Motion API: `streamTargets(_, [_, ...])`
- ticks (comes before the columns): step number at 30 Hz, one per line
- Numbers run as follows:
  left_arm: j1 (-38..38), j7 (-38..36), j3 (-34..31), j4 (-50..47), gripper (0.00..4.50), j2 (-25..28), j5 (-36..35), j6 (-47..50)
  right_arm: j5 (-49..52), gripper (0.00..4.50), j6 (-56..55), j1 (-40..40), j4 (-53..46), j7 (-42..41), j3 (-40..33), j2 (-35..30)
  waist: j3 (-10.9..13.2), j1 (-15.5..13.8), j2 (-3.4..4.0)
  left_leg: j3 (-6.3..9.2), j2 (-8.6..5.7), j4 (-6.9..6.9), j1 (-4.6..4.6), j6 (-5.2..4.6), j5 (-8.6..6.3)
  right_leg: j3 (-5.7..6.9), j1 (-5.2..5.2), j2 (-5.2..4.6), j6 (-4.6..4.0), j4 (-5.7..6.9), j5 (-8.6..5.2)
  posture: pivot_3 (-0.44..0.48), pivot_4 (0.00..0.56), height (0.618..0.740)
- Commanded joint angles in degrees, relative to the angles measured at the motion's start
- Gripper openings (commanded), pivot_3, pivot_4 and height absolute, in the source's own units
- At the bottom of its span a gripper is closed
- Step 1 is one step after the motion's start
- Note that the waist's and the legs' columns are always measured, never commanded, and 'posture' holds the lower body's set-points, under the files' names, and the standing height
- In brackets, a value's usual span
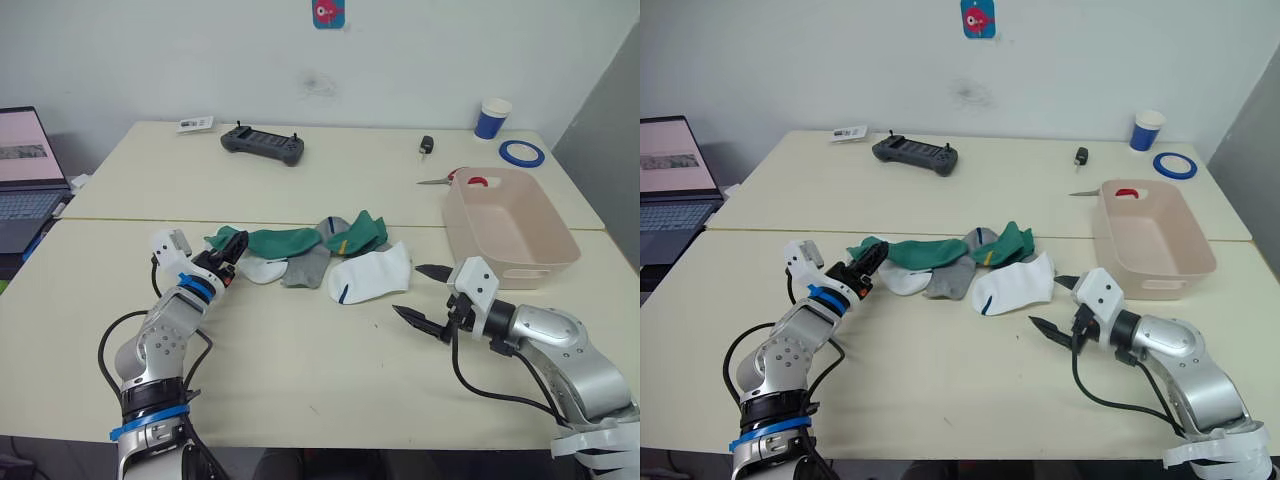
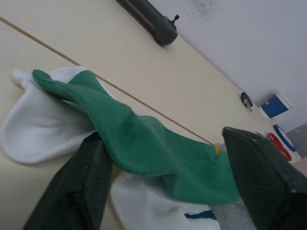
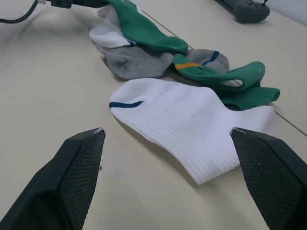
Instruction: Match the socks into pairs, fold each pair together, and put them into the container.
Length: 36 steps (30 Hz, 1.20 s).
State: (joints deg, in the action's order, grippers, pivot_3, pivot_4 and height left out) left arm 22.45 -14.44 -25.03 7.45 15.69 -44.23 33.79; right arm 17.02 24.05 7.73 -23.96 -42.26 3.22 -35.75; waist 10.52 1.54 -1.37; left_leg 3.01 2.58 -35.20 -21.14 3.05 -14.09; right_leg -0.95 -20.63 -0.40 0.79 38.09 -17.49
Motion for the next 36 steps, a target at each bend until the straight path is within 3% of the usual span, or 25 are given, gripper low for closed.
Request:
streamTargets(1, [1.1, -1.1, -0.9, 0.4, 2.4, 0.3, 0.8, -3.1, 0.2, 4.5, -0.8, -0.2, -2.4, 0.7, -1.3, 0.2, 0.0, 0.0, 0.0, 0.0, 0.01, 0.0, 0.0, 0.01, 0.0, -0.01, -0.01, 0.0, 0.0, 0.0, 0.0, 0.0, 0.15, 0.74])
streamTargets(8, [1.2, -2.6, -0.7, 1.1, 0.16, 0.1, 1.4, -5.6, 0.1, 4.5, -1.1, 0.0, -2.2, 1.1, -1.3, 0.3, 0.0, -0.1, 0.0, 0.0, 0.0, 0.0, -0.03, 0.07, 0.04, 0.0, -0.01, -0.01, 0.02, 0.0, 0.01, 0.0, 0.15, 0.74])
streamTargets(9, [1.1, -2.7, -0.7, 0.9, 0.07, 0.1, 1.4, -5.7, 0.1, 4.5, -1.2, 0.1, -2.1, 1.1, -1.2, 0.4, 0.0, -0.1, 0.0, 0.0, -0.01, 0.0, -0.03, 0.07, 0.04, -0.01, -0.01, -0.01, 0.03, 0.0, 0.01, 0.0, 0.15, 0.74])
streamTargets(19, [-0.9, -2.3, -3.7, -8.0, 0.07, 2.0, -2.0, -4.4, 0.4, 4.5, -1.1, 1.3, -2.5, 1.3, -0.8, 1.1, 0.0, 0.0, 0.0, 0.0, 0.01, 0.0, -0.1, 0.08, 0.04, -0.02, -0.09, 0.0, 0.03, 0.01, 0.01, 0.0, 0.15, 0.74])
streamTargets(23, [-2.6, -1.3, -7.6, -15.6, 0.07, 5.8, -7.4, -1.2, 1.1, 4.5, -0.5, 1.9, -3.1, 1.6, -1.3, 1.5, 0.0, 0.0, -0.04, 0.05, 0.05, -0.06, -0.7, 0.37, 0.22, -0.06, -0.82, 0.0, -0.05, 0.34, 0.06, 0.0, 0.15, 0.74])
streamTargets(27, [-7.2, -4.0, -9.2, -23.0, 0.07, 13.3, -11.4, 4.0, 1.8, 4.5, -0.1, 2.8, -3.7, 1.2, -1.2, 2.0, 0.0, 0.1, -0.03, 0.11, 0.06, -0.31, -0.71, 0.38, 0.21, -0.04, -0.92, 0.01, 0.05, 0.8, -0.01, 0.0, 0.15, 0.74])
streamTargets(31, [-14.2, -11.7, -12.2, -29.1, 0.07, 25.1, -14.2, 8.8, 4.0, 4.5, 1.4, 3.2, -5.1, -0.1, -1.4, 1.5, 0.1, 0.2, -0.08, 0.13, 0.06, -0.39, -0.67, 0.36, 0.2, -0.04, -0.91, 0.02, 0.09, 0.87, -0.05, 0.0, 0.15, 0.74])
streamTargets(34, [-21.0, -19.6, -11.4, -34.0, 0.07, 34.1, -14.1, 12.5, 8.3, 4.5, 4.5, 2.0, -7.6, -3.4, -3.2, -1.6, 0.1, 0.2, -0.04, 0.12, 0.06, -0.4, -0.68, 0.37, 0.21, -0.04, -0.94, 0.02, 0.14, 0.86, -0.09, 0.0, 0.15, 0.74])
streamTargets(36, [-24.8, -22.8, -8.8, -38.1, 0.07, 36.5, -14.5, 13.5, 9.6, 4.5, 5.4, 0.5, -9.0, -6.3, -4.1, -5.1, 0.2, -0.1, 0.12, 0.08, -0.01, -0.42, -0.65, 0.37, 0.21, -0.05, -0.86, -0.1, 0.13, 0.83, -0.09, 0.0, 0.15, 0.74])
